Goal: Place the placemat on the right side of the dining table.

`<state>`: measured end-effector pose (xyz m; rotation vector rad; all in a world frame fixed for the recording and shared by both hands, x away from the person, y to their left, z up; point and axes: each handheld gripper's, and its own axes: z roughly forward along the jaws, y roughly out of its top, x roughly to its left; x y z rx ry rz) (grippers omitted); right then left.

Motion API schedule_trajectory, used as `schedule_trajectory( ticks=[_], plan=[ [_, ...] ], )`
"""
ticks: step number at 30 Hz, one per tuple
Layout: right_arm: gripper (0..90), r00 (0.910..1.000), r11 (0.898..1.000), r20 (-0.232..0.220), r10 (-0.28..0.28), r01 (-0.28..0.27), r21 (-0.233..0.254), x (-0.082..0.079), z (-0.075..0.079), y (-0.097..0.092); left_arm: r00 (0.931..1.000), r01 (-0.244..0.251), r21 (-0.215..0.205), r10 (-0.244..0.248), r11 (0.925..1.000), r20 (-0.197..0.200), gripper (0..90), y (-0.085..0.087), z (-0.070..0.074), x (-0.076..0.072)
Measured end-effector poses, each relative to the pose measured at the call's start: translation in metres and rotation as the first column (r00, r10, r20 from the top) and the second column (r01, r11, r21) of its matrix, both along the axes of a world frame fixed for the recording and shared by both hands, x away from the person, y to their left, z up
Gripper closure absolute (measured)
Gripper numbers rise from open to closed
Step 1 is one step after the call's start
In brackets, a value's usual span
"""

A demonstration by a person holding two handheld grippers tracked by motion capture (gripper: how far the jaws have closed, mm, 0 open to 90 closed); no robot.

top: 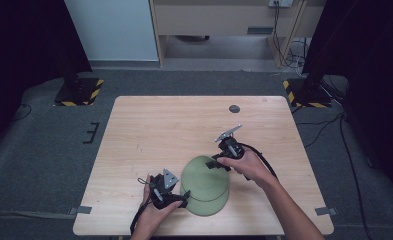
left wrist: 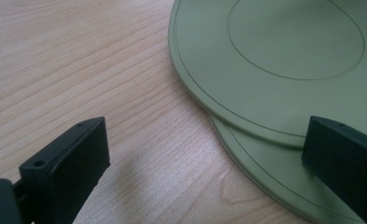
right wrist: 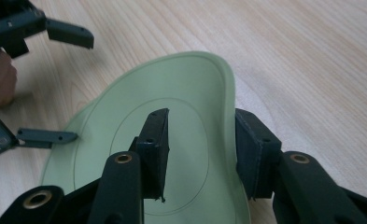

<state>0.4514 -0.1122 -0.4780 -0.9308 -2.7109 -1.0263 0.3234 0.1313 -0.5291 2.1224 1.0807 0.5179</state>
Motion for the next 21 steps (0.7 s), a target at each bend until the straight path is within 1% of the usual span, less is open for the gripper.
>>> schedule_trajectory(
  ticks=[1, 4, 7, 11, 15, 18, 21],
  plan=[
    [59.6, 0.9999, 1.0, 0.012, 0.006, -0.006, -0.011, -0.0003, -0.0006, 0.0008, 1.0, 0.0, 0.0, 0.0, 1.0, 0.0, 0.4, 0.0, 0.0, 0.0],
    [65.3, 0.9996, 1.0, 0.028, 0.006, -0.006, -0.028, 0.0001, 0.0, 0.0009, 1.0, 0.0, 0.001, 0.0, 1.0, 0.001, 0.4, -0.0001, 0.0, -0.0001],
    [69.4, 0.9993, 0.999, 0.036, 0.007, -0.005, -0.04, 0.0004, 0.0002, 0.0004, 1.0, 0.0, 0.0, 0.0, 1.0, 0.0, 0.3, 0.0, 0.0, -0.0001],
    [75.3, 0.9991, 0.999, 0.043, 0.003, -0.001, -0.051, 0.0006, 0.0004, 0.0002, 1.0, -0.001, 0.002, 0.001, 1.0, 0.001, 0.4, -0.0002, 0.0001, -0.0003],
    [81.3, 0.9982, 0.999, 0.06, -0.003, 0.006, -0.054, 0.0015, 0.0013, -0.0012, 1.0, 0.0, 0.002, 0.0, 1.0, 0.002, 0.4, -0.0001, 0.0002, -0.0002],
    [82.4, 0.9975, 0.998, 0.068, -0.019, 0.022, -0.051, 0.0025, 0.0027, -0.003, 1.0, 0.002, 0.003, -0.002, 1.0, 0.003, 0.7, -0.0002, 0.0002, -0.0005],
    [83.0, 0.997, 0.998, 0.076, -0.016, 0.02, -0.059, 0.002, 0.003, -0.0038, 1.0, 0.002, 0.002, -0.002, 1.0, 0.003, 1.1, -0.0002, 0.0002, -0.0008]
  ],
)
